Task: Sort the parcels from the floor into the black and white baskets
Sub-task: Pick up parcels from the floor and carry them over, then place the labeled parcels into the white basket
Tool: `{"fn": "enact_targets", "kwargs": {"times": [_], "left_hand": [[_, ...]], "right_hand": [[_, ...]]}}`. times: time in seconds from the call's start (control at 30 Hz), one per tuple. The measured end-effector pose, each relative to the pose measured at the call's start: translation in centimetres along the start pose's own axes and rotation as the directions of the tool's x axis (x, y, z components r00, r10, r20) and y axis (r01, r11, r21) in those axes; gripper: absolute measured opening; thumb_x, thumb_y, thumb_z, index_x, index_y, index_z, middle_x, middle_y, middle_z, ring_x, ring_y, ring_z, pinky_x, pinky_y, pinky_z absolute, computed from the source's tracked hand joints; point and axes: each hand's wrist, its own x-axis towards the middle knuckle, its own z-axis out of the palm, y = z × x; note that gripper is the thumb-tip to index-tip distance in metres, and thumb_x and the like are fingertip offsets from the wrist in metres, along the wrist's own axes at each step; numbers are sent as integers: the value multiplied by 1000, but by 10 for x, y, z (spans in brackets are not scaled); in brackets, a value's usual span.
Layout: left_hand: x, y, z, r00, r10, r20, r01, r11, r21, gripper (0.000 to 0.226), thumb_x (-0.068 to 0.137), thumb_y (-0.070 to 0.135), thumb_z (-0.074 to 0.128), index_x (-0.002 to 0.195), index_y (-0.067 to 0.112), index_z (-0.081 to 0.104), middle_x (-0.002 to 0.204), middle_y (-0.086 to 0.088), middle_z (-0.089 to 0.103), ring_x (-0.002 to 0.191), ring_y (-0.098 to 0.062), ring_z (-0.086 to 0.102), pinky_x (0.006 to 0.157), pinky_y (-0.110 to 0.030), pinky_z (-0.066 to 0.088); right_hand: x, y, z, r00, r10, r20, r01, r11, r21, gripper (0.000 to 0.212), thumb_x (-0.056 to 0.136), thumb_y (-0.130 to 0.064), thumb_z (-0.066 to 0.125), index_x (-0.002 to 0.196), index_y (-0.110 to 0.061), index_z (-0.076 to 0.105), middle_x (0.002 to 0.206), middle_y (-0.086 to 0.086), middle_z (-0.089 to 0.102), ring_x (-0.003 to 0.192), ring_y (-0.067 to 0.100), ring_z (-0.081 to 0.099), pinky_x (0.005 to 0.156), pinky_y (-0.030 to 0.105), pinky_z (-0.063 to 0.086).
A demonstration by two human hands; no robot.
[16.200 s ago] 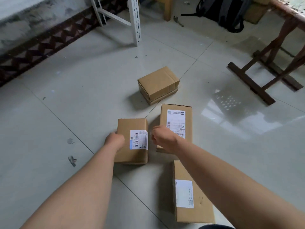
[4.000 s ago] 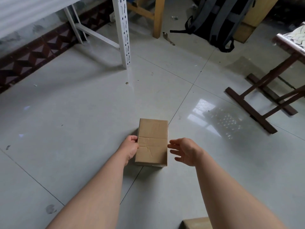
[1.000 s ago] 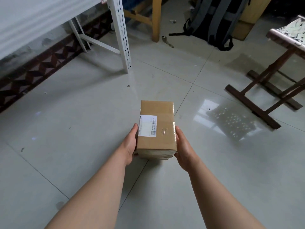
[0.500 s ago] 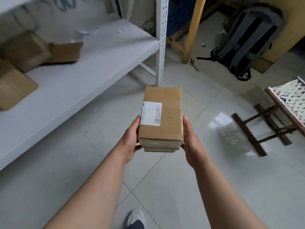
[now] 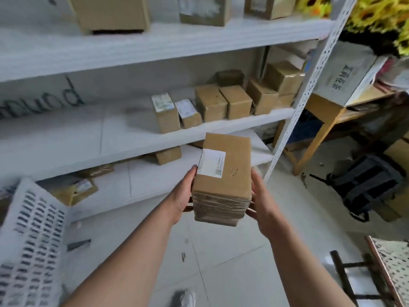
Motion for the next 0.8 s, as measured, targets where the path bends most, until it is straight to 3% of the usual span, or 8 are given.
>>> {"fn": "enact_targets", "kwargs": {"times": [0.2, 0.33, 0.4, 0.5, 0.63, 0.73, 0.8], "left_hand": [[-121, 20, -101, 967, 82, -242, -111, 988, -108, 57, 91, 71, 27, 95, 33, 70, 97, 2, 73, 90, -16, 63, 96, -37, 45], [-194, 5, -173, 913, 95, -396, -177, 969, -175, 60, 92, 69, 26, 125, 33, 61, 123, 1, 64, 114, -20, 55, 108, -45, 37], [-229, -12, -215, 878, 91, -471, -206, 958, -200, 60, 92, 70, 27, 124, 33, 61, 129, -1, 61, 120, -23, 52, 111, -48, 33], [-258, -29, -257, 841, 52, -538, -197, 956, -216, 50, 93, 68, 28, 108, 35, 62, 122, -3, 63, 112, -23, 55, 107, -48, 37], [-300, -67, -336, 797, -2, -604, -187, 950, -250, 59, 91, 70, 28, 125, 30, 56, 118, -2, 64, 109, -25, 58, 101, -47, 43], [-324, -87, -399, 782, -10, -623, -196, 945, -261, 56, 93, 69, 29, 113, 28, 62, 97, -2, 68, 92, -20, 61, 91, -39, 47], [-337, -98, -440, 788, -14, -615, -176, 953, -248, 58, 93, 69, 28, 119, 29, 61, 100, -1, 67, 94, -19, 60, 97, -42, 45]], "right_hand": [[-62, -57, 101, 975, -46, 217, 74, 990, -123, 68, 80, -81, 39, 117, -32, 68, 109, 1, 73, 107, 23, 64, 107, 48, 41], [-99, -67, 189, 934, -42, 354, 121, 972, -202, 69, 79, -83, 39, 113, -31, 69, 106, 2, 74, 105, 25, 65, 103, 48, 44], [-119, -62, 241, 908, -31, 417, 141, 961, -236, 69, 81, -81, 36, 112, -29, 70, 104, 2, 74, 104, 25, 65, 103, 48, 44], [-136, -55, 293, 889, 5, 458, 130, 956, -263, 72, 80, -81, 36, 112, -27, 70, 104, 3, 74, 104, 26, 65, 103, 48, 45], [-168, -33, 386, 845, 44, 533, 145, 940, -308, 72, 81, -81, 34, 114, -28, 68, 105, 5, 73, 105, 26, 65, 103, 48, 45], [-189, -16, 455, 829, 55, 556, 129, 949, -286, 73, 79, -82, 35, 112, -26, 70, 101, 5, 74, 104, 27, 65, 104, 49, 44], [-202, -6, 497, 822, 72, 565, 108, 954, -279, 77, 75, -85, 38, 112, -25, 71, 101, 5, 74, 105, 28, 64, 105, 50, 43]]}}
